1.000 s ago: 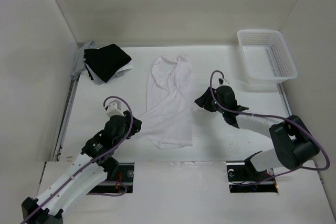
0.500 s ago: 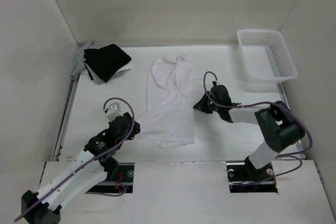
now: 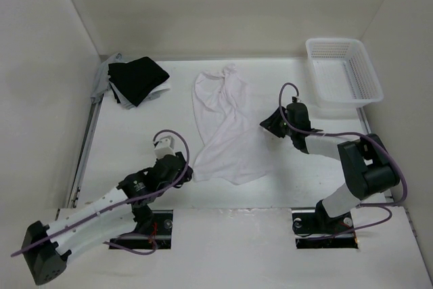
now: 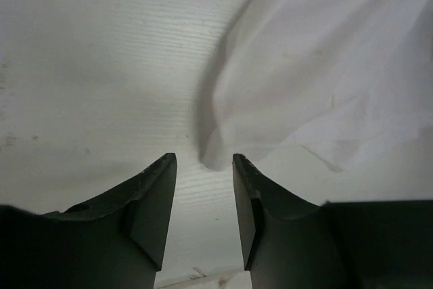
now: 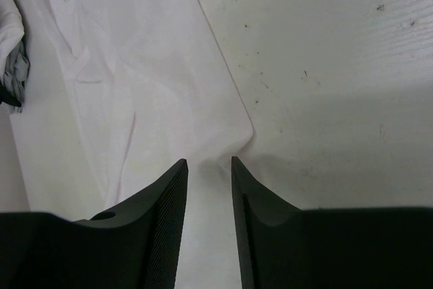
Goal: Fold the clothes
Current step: Flatten the tank top out
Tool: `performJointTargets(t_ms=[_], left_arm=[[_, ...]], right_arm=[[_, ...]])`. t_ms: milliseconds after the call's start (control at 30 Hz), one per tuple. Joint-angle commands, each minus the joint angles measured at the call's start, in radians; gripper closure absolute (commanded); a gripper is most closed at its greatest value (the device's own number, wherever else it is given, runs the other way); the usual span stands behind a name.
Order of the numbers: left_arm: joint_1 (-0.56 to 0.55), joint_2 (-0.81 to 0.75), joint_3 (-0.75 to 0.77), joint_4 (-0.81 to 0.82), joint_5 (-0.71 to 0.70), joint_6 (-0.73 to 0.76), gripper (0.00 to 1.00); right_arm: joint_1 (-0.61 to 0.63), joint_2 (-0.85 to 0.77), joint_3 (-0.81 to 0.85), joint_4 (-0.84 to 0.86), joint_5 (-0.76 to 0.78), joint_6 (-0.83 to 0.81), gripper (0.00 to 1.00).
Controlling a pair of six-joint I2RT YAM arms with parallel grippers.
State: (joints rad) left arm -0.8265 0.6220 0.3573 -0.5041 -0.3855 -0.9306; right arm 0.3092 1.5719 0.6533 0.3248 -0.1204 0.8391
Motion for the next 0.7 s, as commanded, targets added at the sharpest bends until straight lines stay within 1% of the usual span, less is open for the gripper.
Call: performJointTargets(t_ms=[0, 67, 100, 133, 167, 333, 467, 567, 667], left_arm=[[-0.120, 0.050, 0.002, 0.108, 0.025, 0.004, 0.62], [-0.176, 0.112, -0.001, 0.136, 0.005, -0.011, 0.59], [-0.215, 0.184, 0.003, 0.145, -0.037, -0.020, 0.57], [-0.216, 0.185, 0.003, 0.145, -0.038, -0.020, 0.57], [-0.228, 0.203, 0.006, 0.145, -0.074, -0.034, 0.57], [-0.222, 0.226, 0.000, 0.177, -0.150, -0.045, 0.56], [-0.201, 0.278, -0.029, 0.269, -0.122, -0.025, 0.55], [-0.188, 0.330, -0.046, 0.331, -0.099, -0.013, 0.58], [-0.181, 0.358, -0.052, 0.346, -0.092, -0.014, 0.69]], right_arm=[[0.004, -0.023, 0.013, 0.060, 0.013, 0.000, 0.62], [0.004, -0.033, -0.004, 0.077, 0.004, -0.003, 0.62], [0.004, -0.042, -0.021, 0.095, -0.010, -0.003, 0.62], [0.004, -0.042, -0.023, 0.097, -0.012, -0.003, 0.62], [0.004, -0.047, -0.029, 0.102, -0.018, -0.003, 0.62], [0.011, -0.065, -0.044, 0.108, -0.041, -0.017, 0.61], [0.014, -0.095, -0.069, 0.109, -0.042, -0.011, 0.61], [0.014, -0.113, -0.083, 0.109, -0.042, -0.009, 0.61], [0.012, -0.128, -0.098, 0.109, -0.033, -0.009, 0.61]])
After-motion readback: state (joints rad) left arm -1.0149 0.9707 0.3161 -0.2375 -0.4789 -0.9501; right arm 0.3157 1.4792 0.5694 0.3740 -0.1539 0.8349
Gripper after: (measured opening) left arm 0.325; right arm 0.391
